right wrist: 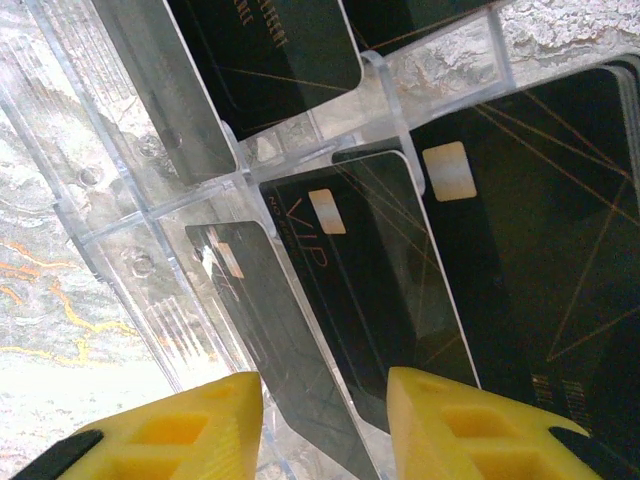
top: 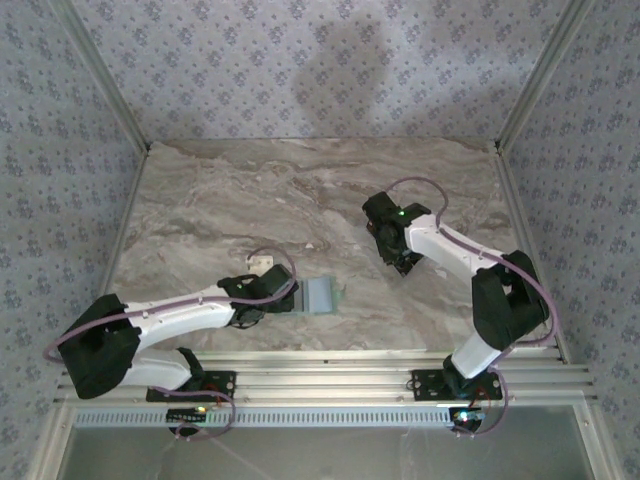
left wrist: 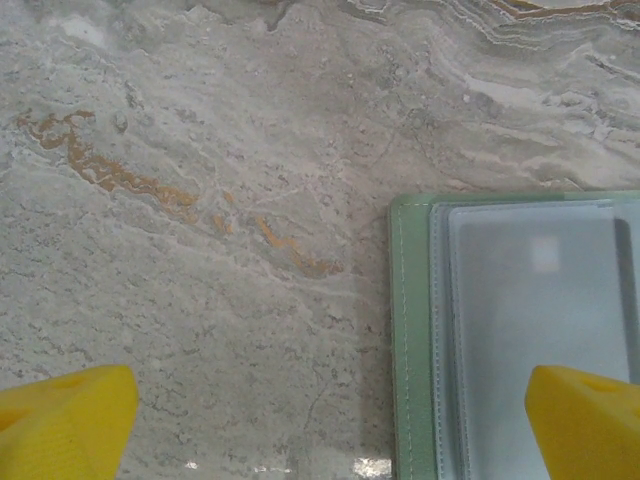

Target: Put the credit cards into the card holder

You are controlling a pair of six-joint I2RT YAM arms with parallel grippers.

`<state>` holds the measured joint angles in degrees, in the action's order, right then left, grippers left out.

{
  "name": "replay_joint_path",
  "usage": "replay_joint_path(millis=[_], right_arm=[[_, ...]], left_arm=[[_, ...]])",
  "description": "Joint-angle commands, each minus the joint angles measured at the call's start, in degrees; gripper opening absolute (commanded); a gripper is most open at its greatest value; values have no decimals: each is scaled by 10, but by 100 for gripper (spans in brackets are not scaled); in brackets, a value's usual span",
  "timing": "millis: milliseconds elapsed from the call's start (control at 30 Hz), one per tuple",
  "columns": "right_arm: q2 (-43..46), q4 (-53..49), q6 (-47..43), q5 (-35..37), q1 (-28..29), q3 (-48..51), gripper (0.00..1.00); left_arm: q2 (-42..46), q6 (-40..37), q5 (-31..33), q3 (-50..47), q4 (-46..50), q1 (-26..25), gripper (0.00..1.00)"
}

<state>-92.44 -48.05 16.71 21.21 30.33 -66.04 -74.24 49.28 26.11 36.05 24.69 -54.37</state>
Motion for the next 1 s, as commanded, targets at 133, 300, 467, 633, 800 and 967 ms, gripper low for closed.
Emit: replay_joint_path(millis=[133, 300, 467, 633, 800, 967], right_arm=[[-12, 5, -12, -11, -4, -1, 33], [-14, 9, -11, -22, -4, 0, 25], [-15, 12, -13, -31, -4, -1, 20], [-19, 15, -12, -39, -4, 0, 17], [-19, 13, -12, -37, -4, 1, 15], [-18, 13, -14, -39, -4, 6, 13]], left_arm=[[13, -5, -2, -4, 1, 4, 100], [15, -4, -3, -4, 3, 4, 100], [19, -3, 0, -5, 5, 4, 100], [23, -3, 2, -7, 6, 4, 100], [26, -4, 3, -9, 6, 4, 100], [27, -4, 2, -10, 6, 4, 100]])
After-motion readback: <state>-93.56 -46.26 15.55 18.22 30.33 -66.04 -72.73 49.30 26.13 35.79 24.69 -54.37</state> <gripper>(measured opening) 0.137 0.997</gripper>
